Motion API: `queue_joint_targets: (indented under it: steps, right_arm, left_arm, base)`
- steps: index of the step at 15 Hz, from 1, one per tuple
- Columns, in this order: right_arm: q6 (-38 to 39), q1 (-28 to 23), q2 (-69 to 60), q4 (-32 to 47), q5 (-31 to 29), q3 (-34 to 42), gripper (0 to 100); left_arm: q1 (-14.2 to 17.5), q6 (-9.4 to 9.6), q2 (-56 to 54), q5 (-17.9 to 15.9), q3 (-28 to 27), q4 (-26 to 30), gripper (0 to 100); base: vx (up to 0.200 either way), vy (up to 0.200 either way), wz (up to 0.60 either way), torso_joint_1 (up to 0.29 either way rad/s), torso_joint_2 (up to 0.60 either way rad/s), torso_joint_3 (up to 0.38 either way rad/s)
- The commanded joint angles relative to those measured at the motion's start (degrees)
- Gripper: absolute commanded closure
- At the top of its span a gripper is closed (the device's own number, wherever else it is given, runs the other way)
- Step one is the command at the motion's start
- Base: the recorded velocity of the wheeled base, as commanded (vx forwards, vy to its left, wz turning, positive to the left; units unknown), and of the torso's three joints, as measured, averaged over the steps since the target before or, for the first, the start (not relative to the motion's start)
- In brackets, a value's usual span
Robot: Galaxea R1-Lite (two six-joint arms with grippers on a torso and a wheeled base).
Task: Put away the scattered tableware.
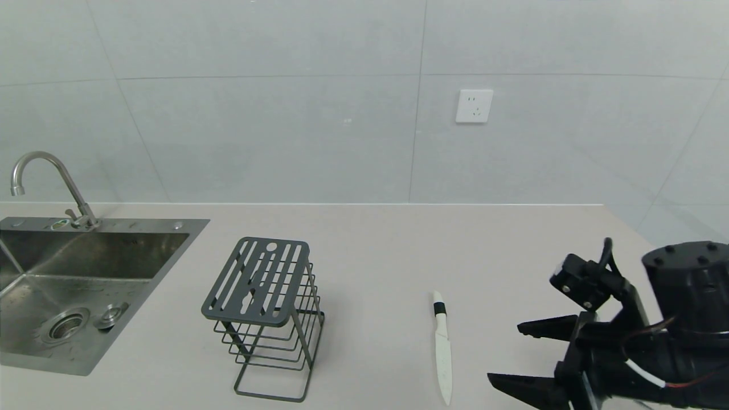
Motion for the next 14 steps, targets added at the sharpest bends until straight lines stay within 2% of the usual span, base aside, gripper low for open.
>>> queue_joint_targets:
  steps: [1, 2, 3, 4, 5, 7, 12, 14]
  right_arm:
    - [7.0, 4.9, 4.9, 0.0, -3.5, -2.9, 0]
    - [11.2, 6.7, 5.7, 0.0, -5.4, -4.0, 0]
    - [21.1, 11.3, 6.9, 0.0, -11.3, -5.9, 0]
    - [21.4, 11.5, 6.9, 0.0, -11.6, -5.9, 0]
    - [24.1, 13.1, 8.4, 0.2, -14.8, -6.3, 0]
    - [24.7, 13.3, 9.8, 0.4, -17.2, -5.7, 0]
    - [29.5, 15.0, 12.6, 0.4, -17.6, -5.1, 0]
    - [31.0, 16.4, 16.3, 0.1, -22.1, -6.1, 0]
  left_arm:
    - [0.0, 0.04, 0.1, 0.0, 0.0, 0.0, 0]
    - [0.0, 0.04, 0.1, 0.0, 0.0, 0.0, 0]
    - [0.0, 0.04, 0.1, 0.0, 0.0, 0.0, 0]
    - [0.0, 0.04, 0.1, 0.0, 0.0, 0.0, 0]
    - [0.0, 0.04, 0.1, 0.0, 0.0, 0.0, 0]
    - [0.0, 0.04, 0.1, 0.0, 0.0, 0.0, 0]
    - [0.0, -0.05, 0.1, 0.0, 0.0, 0.0, 0]
    - [0.0, 0.04, 0.1, 0.0, 0.0, 0.0, 0]
  base:
    - [0.0, 0.0, 0.0, 0.0, 0.0, 0.0]
    - [0.0, 0.0, 0.0, 0.0, 0.0, 0.0]
    - [0.0, 0.0, 0.0, 0.0, 0.0, 0.0]
    - [0.0, 0.0, 0.0, 0.0, 0.0, 0.0]
    - [0.0, 0.0, 0.0, 0.0, 0.0, 0.0]
    - [0.0, 0.0, 0.0, 0.0, 0.0, 0.0]
    - [0.0, 0.0, 0.0, 0.0, 0.0, 0.0]
    - [0.0, 0.0, 0.0, 0.0, 0.0, 0.0]
